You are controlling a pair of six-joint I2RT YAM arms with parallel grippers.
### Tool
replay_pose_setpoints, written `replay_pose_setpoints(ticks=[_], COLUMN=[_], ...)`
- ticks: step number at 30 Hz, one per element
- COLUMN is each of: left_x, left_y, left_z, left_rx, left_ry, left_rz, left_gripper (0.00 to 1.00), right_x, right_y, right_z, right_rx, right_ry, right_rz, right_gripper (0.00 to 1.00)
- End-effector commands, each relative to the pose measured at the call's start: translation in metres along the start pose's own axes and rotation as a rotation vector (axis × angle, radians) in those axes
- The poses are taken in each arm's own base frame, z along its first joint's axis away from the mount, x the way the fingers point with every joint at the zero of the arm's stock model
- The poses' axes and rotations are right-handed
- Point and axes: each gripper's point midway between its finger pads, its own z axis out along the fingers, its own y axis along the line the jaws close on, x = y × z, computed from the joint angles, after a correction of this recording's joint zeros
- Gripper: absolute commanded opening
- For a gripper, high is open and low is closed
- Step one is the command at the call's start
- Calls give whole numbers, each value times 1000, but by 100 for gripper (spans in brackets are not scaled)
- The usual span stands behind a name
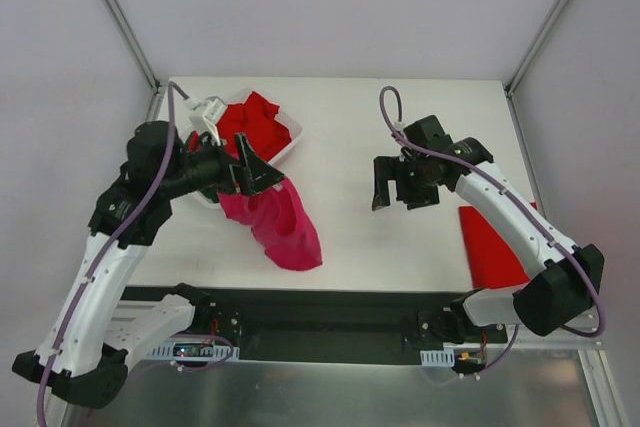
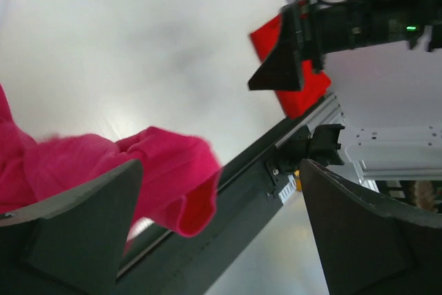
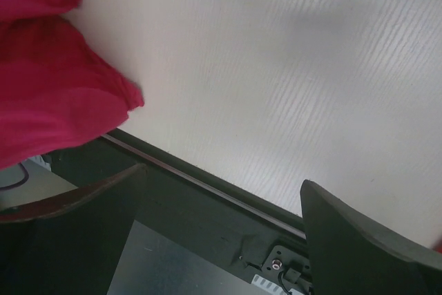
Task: Fold and stack the t-shirts
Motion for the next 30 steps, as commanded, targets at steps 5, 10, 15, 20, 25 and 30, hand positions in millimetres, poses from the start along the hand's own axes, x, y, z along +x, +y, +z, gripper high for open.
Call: replay_pose_setpoints(ticks=[5, 10, 15, 20, 25, 30], left_x=[5, -5, 37, 96, 104, 102], left_y=[58, 102, 164, 210, 233, 251], left_z=[1, -2, 16, 30, 30, 32], left_rx=[-290, -555, -791, -948, -1001, -994], left_ry=[-35, 13, 239, 538, 573, 588], left_rz=[-47, -6, -55, -154, -187, -238], left_gripper=[99, 99, 99, 99, 99, 99], right_x=[-13, -8, -1, 12, 19, 25], right_y=[13, 13, 11, 5, 2, -3], right_z=[-4, -2, 2, 7, 8, 11], right_rx=[-55, -64, -66, -57, -53, -39], right_ry=[-15, 3, 12, 25, 22, 30], right_rz=[-24, -24, -23, -10, -3, -11], right_gripper=[96, 96, 96, 96, 96, 96])
